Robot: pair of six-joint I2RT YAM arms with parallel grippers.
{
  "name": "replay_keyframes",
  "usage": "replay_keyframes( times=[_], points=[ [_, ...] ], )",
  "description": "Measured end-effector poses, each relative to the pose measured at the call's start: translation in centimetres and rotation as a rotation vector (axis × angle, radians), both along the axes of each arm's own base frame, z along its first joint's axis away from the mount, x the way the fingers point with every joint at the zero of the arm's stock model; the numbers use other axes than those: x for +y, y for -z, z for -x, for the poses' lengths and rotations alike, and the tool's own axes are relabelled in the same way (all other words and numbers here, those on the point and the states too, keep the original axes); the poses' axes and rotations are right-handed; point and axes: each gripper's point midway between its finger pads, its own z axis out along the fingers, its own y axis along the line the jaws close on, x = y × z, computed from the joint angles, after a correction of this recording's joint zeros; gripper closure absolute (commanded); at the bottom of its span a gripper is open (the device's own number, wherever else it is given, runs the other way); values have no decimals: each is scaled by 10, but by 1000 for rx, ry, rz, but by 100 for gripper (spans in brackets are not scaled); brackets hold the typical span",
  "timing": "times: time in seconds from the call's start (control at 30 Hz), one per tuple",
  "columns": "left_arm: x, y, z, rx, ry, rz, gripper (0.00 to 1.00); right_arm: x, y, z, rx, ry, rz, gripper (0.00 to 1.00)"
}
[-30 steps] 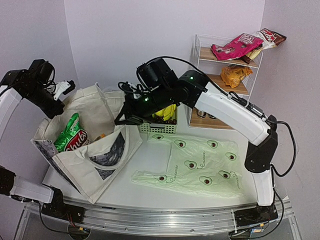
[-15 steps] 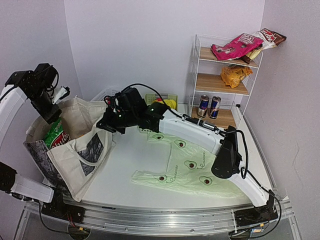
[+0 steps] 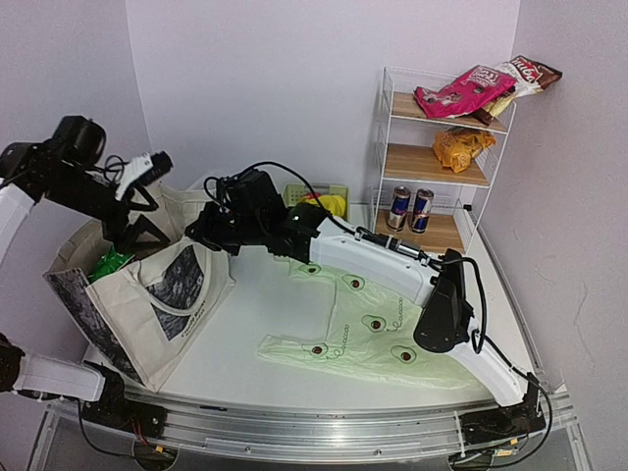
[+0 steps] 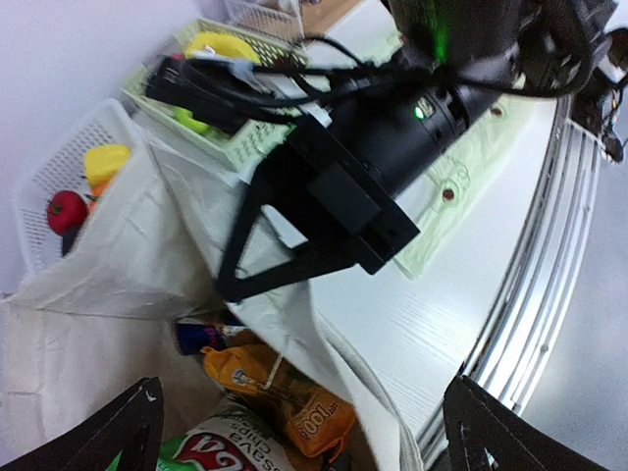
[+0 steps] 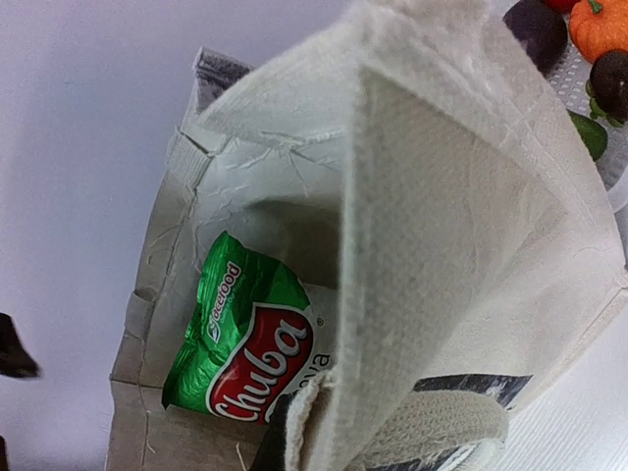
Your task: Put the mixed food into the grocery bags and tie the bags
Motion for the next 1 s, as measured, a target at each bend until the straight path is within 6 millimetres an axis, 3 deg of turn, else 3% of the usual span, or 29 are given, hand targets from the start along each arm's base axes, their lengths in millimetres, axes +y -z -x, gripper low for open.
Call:
replay_keyframes(
  times=[0.1,0.23,0.3,0.43,0.47,0.6,0.77,0.87,1.0],
  points=[
    [-10,46,4,88,60,-100,3,3,0,-3,-11,14,-14,100],
    [-8,90,3,135,62,-223,18,5,0,-5,-18,16,-25,100],
    [-5,101,-10,120,25,-263,38,5,1,-5,-18,15,-25,97],
    [-4,105,-32,100,-58,-277,92,4,4,-11,-46,21,-22,66],
    [-4,106,-35,94,-75,-274,100,3,4,-13,-64,16,-17,60],
    [1,112,-44,90,-166,-257,100,-12,-1,-14,-102,-7,16,37],
    [15,120,-37,157,-316,-191,100,-45,-26,-6,-150,-19,46,35],
    [43,117,-41,193,-481,-118,100,-64,-39,-5,-164,-9,55,35],
    [71,108,-42,173,-635,-74,100,-77,-34,-11,-153,7,75,34]
  ],
)
